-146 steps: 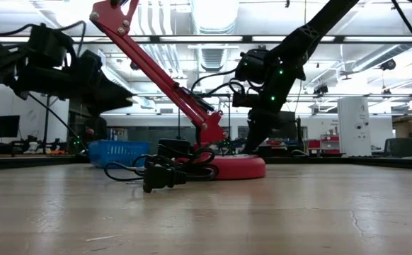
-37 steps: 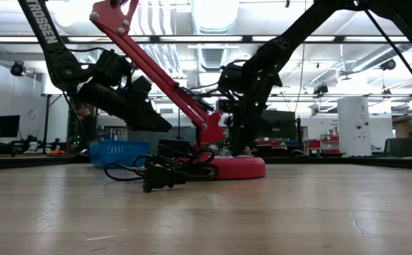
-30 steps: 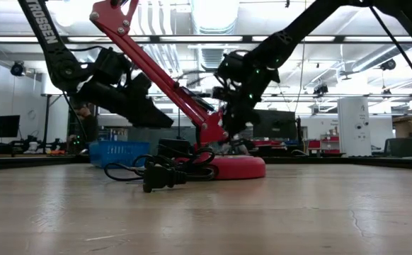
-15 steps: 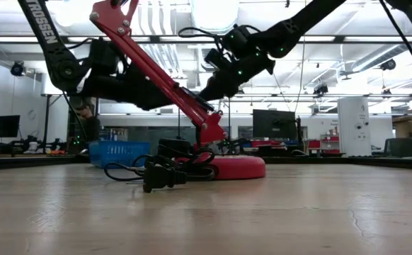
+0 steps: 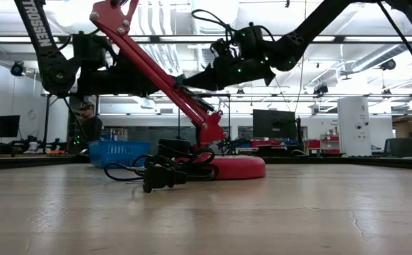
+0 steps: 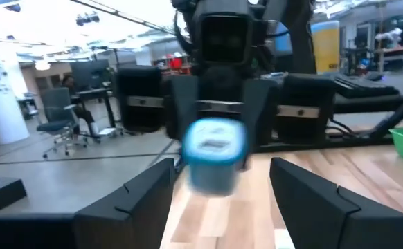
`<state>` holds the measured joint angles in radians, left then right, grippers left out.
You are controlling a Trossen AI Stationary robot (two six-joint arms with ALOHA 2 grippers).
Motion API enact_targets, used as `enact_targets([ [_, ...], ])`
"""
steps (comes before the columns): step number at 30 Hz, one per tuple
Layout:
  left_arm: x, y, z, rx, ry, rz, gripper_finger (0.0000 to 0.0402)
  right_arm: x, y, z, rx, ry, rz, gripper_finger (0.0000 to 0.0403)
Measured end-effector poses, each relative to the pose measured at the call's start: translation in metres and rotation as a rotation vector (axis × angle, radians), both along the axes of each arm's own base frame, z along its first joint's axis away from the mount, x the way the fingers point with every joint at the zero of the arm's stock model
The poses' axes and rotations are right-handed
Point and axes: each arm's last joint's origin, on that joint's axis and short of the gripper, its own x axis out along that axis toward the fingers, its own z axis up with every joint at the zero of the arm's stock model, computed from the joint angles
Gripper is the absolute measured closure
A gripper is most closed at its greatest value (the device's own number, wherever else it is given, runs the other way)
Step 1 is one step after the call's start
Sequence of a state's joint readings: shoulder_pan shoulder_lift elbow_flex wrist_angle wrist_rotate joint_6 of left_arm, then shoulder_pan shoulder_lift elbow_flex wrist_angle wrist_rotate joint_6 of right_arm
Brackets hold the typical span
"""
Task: Pick & Place Office items
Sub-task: Put the light blue charger adapter into the blue bin
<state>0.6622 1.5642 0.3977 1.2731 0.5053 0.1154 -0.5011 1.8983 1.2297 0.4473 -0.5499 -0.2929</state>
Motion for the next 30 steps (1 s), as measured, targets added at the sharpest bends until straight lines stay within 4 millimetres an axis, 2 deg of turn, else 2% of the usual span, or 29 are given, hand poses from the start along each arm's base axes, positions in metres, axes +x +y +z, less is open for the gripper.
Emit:
enact_targets([
  [9,-0.001,0.0,0.006,0.008,-0.058,0.001,0.0156,-0.009,0.007,-0.005,0.053,-0.183,0.064,0.0291],
  [19,0.006,0.0,0.02,0.04,-0.119,-0.063,0.0156,-0.012,0.009,-0.007,0.065,-0.202,0.069,0.0291],
  [30,0.016,-0.003,0.029,0.058,-0.145,-0.102,0.0156,-0.008,0.01,0.001,0.057,-0.227,0.084,0.0291],
])
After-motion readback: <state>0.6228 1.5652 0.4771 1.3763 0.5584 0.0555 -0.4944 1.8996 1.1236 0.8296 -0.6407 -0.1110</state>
